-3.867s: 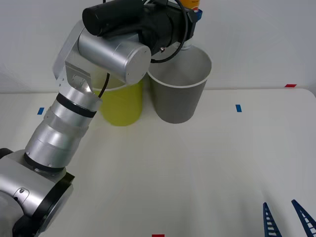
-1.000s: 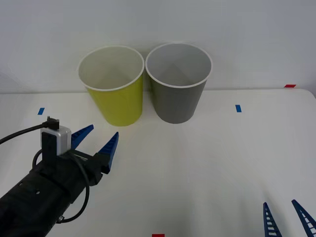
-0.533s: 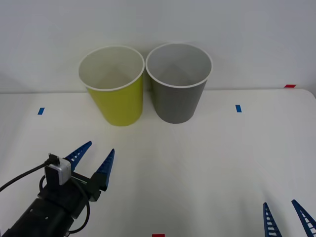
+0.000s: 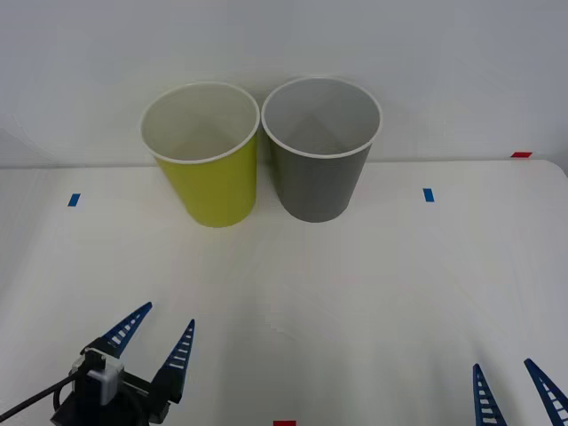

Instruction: Put cans in the gray bin and PET bottles in the light green bin.

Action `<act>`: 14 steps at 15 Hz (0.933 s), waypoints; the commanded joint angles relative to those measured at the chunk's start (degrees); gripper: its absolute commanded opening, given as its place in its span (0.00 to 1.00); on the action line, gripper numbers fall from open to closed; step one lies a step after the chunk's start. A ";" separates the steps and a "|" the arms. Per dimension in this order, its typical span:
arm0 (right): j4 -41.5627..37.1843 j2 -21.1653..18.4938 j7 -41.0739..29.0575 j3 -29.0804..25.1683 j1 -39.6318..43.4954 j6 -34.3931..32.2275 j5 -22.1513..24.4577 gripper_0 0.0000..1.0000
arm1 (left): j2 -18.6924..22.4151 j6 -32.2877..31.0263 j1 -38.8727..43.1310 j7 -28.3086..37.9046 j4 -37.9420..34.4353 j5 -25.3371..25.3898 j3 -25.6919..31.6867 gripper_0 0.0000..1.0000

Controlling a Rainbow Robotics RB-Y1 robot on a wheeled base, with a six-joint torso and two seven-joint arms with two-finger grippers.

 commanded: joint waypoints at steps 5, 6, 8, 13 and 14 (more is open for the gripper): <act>0.00 0.00 0.00 0.00 0.00 0.00 0.00 0.59 | -0.15 -13.23 9.88 -1.93 6.06 1.02 0.36 0.61; 0.00 0.00 0.00 0.00 0.00 0.00 0.00 0.58 | -0.15 -14.11 11.46 -1.93 6.06 1.02 0.45 0.60; 0.00 0.00 0.00 0.00 0.00 0.00 0.00 0.58 | -0.15 -15.08 12.69 -2.20 6.06 1.20 0.80 0.60; 0.00 0.00 0.00 0.00 0.00 0.00 0.00 0.59 | -0.59 -15.08 13.57 -3.25 6.32 1.46 1.16 0.60; 0.00 0.00 0.00 0.00 0.00 0.00 0.00 0.58 | -0.59 -15.08 13.57 -3.25 6.32 1.46 1.16 0.60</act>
